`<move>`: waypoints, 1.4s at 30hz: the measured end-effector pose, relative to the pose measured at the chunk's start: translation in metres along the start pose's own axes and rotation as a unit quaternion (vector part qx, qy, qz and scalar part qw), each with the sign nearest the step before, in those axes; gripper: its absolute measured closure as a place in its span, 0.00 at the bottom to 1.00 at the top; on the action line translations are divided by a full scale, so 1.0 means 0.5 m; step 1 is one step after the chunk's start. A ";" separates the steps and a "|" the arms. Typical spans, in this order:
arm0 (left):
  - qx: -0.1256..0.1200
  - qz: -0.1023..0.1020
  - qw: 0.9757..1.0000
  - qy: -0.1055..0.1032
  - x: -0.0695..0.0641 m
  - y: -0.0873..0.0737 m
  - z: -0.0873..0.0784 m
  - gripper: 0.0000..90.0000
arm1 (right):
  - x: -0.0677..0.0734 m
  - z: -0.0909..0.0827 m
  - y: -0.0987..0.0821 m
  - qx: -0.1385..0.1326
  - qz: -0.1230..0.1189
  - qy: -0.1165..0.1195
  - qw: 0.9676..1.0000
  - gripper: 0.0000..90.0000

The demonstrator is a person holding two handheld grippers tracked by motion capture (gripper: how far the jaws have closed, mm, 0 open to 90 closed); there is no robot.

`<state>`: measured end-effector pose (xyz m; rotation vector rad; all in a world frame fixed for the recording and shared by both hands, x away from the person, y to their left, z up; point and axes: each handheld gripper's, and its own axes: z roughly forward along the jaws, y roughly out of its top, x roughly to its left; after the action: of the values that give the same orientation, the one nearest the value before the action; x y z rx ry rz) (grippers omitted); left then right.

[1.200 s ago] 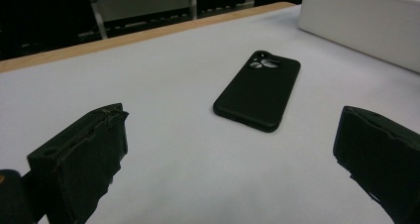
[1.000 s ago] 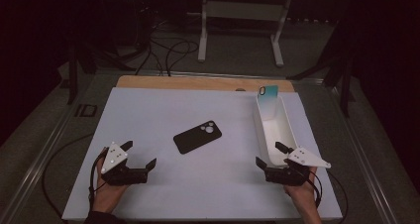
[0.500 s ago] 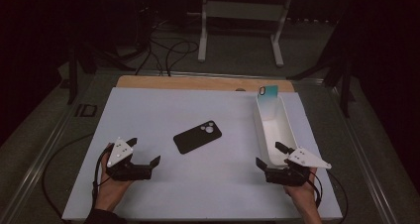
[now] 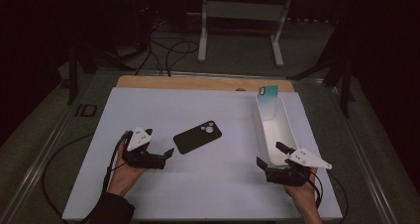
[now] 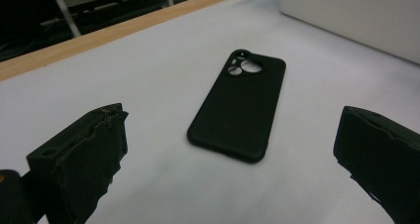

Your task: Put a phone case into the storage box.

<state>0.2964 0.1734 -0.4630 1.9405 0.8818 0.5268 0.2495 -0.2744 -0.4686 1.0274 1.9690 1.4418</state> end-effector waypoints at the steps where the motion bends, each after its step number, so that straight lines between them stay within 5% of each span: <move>1: 0.003 0.001 1.000 -0.006 0.002 0.008 0.017 0.01 | -0.001 0.000 0.000 -0.001 0.001 0.001 1.000 0.10; 17: 0.042 0.003 0.999 -0.032 0.012 0.030 0.129 0.01 | -0.003 -0.001 0.000 -0.003 0.006 -0.001 1.000 0.10; 29: 0.063 -0.026 0.997 -0.026 0.029 0.028 0.184 0.07 | -0.003 -0.001 -0.001 -0.002 0.008 0.000 1.000 0.10; 34: 0.064 -0.037 0.997 0.008 0.038 0.031 0.199 0.24 | -0.002 0.000 -0.001 -0.001 0.008 0.001 1.000 0.10; 38: 0.065 -0.039 0.997 0.021 0.043 0.030 0.209 0.52 | -0.002 0.000 -0.001 -0.001 0.008 0.002 1.000 0.10; 39: 0.069 -0.039 0.997 0.024 0.046 0.029 0.216 0.52 | -0.002 0.000 0.000 -0.001 0.009 0.002 1.000 0.10; 40: 0.075 -0.038 0.996 0.024 0.048 0.029 0.221 0.71 | -0.002 0.000 0.000 -0.001 0.009 0.002 1.000 0.10; 42: 0.088 -0.040 0.995 0.029 0.051 0.027 0.232 0.76 | -0.002 -0.001 0.000 -0.001 0.010 0.002 1.000 0.10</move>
<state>0.3947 0.1226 -0.5083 2.0460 1.0688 0.4734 0.2497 -0.2753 -0.4688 1.0466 1.9653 1.4564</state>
